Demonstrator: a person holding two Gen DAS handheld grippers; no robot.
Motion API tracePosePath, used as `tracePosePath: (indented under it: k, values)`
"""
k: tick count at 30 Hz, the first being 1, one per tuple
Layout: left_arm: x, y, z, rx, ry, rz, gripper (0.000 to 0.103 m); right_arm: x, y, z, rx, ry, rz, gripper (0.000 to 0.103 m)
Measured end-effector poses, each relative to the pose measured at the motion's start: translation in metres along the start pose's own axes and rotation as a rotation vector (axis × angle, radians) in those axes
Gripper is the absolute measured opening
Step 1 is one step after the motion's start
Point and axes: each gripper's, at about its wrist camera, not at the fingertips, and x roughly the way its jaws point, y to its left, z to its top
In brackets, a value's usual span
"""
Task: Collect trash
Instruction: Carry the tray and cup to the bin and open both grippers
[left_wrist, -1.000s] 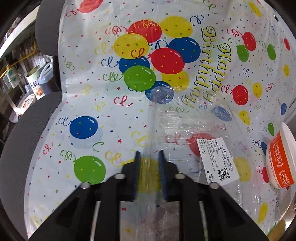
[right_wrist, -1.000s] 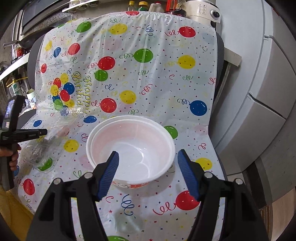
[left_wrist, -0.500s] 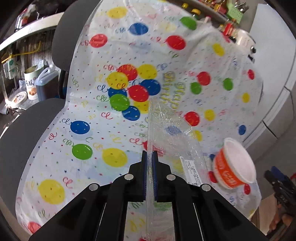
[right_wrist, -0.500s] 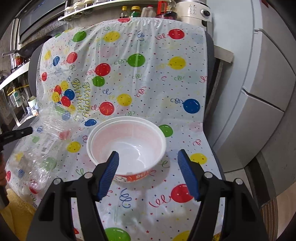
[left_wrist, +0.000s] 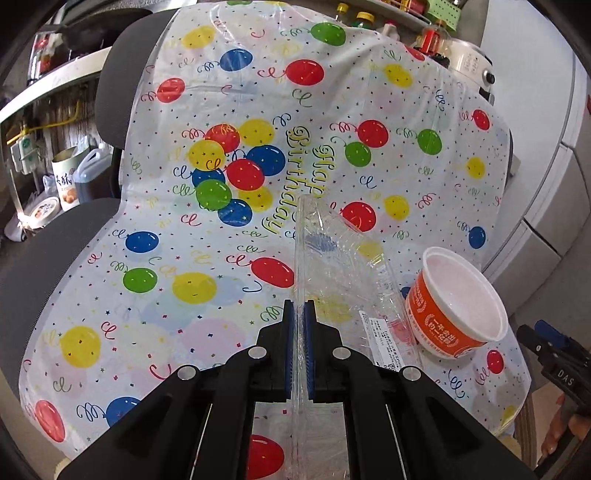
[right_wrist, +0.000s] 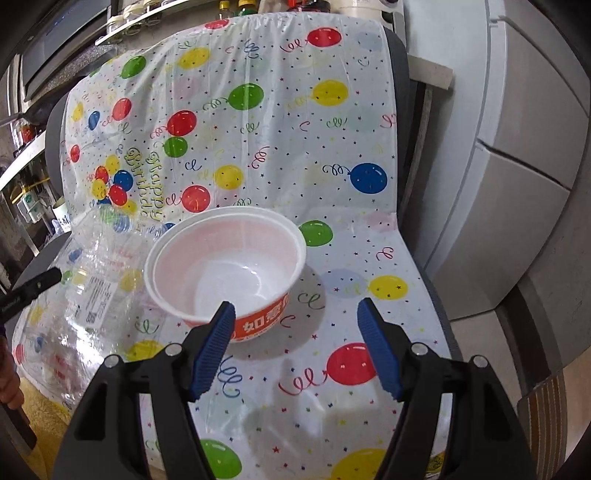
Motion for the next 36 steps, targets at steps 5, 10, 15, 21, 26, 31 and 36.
tracePosePath:
  k: [5,10,15,21,26,31,36]
  values:
    - [0.009,0.002,-0.001,-0.003,0.018,0.006,0.006,0.026,-0.001,0.010,0.031,0.043,0.042,0.066]
    - [0.015,0.003,-0.003,-0.002,0.030,0.012,0.006,0.051,-0.004,0.018,0.069,0.080,0.039,0.050]
    - [0.020,0.005,-0.003,-0.006,0.039,0.013,0.006,0.064,-0.008,0.021,0.108,0.110,0.041,0.032]
    - [0.021,0.004,-0.005,-0.004,0.040,0.010,0.006,0.064,-0.006,0.023,0.098,0.113,0.031,0.017]
    - [0.017,0.000,-0.008,0.007,0.044,0.010,0.006,0.053,-0.003,0.021,0.080,0.087,0.013,0.009]
    - [0.007,-0.006,-0.013,0.016,0.040,0.001,0.006,0.028,-0.007,0.019,0.088,0.031,0.029,0.007]
    - [-0.009,-0.017,-0.015,0.022,0.018,-0.028,0.006,-0.002,-0.015,0.014,0.088,-0.012,0.036,0.006]
